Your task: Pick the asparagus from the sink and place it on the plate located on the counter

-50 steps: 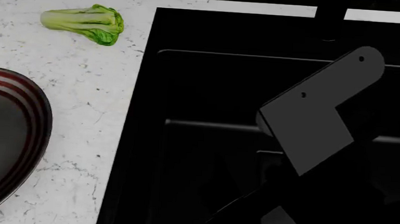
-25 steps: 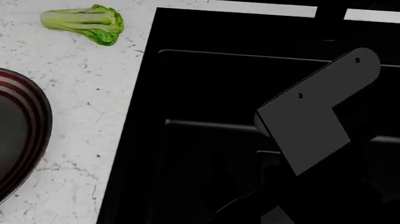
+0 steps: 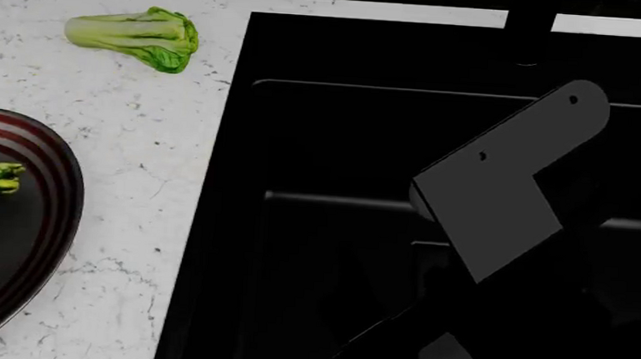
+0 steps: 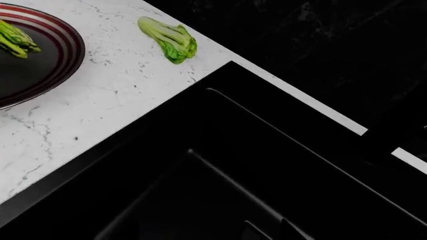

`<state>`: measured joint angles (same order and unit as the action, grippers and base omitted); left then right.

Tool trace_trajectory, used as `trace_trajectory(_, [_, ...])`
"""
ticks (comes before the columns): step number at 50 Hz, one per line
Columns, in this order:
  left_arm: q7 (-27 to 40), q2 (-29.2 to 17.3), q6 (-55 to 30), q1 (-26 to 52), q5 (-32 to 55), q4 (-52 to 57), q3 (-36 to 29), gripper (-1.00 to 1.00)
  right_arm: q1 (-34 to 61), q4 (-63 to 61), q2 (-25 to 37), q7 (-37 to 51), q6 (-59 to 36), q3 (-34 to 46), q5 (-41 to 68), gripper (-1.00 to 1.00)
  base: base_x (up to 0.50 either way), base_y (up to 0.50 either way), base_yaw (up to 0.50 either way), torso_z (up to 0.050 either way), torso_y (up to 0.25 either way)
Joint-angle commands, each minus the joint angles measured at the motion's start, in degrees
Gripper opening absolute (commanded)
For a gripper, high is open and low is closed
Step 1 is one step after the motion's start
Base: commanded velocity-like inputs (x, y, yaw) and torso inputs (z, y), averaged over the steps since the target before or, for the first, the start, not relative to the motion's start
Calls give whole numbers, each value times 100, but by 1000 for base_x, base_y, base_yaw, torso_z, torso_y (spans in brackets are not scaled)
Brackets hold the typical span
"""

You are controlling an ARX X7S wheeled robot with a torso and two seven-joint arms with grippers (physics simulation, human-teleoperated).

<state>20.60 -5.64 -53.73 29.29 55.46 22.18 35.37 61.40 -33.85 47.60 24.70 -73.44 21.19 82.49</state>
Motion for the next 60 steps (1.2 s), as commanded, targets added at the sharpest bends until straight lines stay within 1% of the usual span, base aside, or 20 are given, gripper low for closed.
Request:
trace_trajectory(1, [-169,37,532,113,-286,-652,-153,-100,26,57,25,-36,90,58,-54,100,0,0,0,0,0])
trace_trajectory(18, [-242,52,729,-102,-206,-906,-171,-100,56,72,8,-52,129,132,-83,100,1,0,0,0,0])
trace_trajectory(19, [-224,46,730,-111,-199,-898,-167,100,60,69,11,-41,130,127,-68,100,0,0,0,0,0])
trace_trajectory(28, [-116,44,747,-196,-62,-796,-127,100,75,71,19,-52,159,148,-73,100,3,1,0,0,-3])
trace_trajectory(32, [26,55,711,-277,-1,-569,-137,100,69,56,47,-25,172,130,-25,100,0,0,-1,0,-5])
trace_trajectory(44, [793,-10,554,-528,204,516,-7,100,118,57,53,-21,192,147,8,100,-1,0,0,0,-1])
trace_trajectory(50, [1053,-64,451,-541,476,917,70,100,157,40,59,28,183,150,81,100,0,0,0,0,0])
trace_trajectory(60, [1514,-208,203,-422,904,1571,2,100,174,-1,106,112,200,128,197,100,0,0,0,0,0])
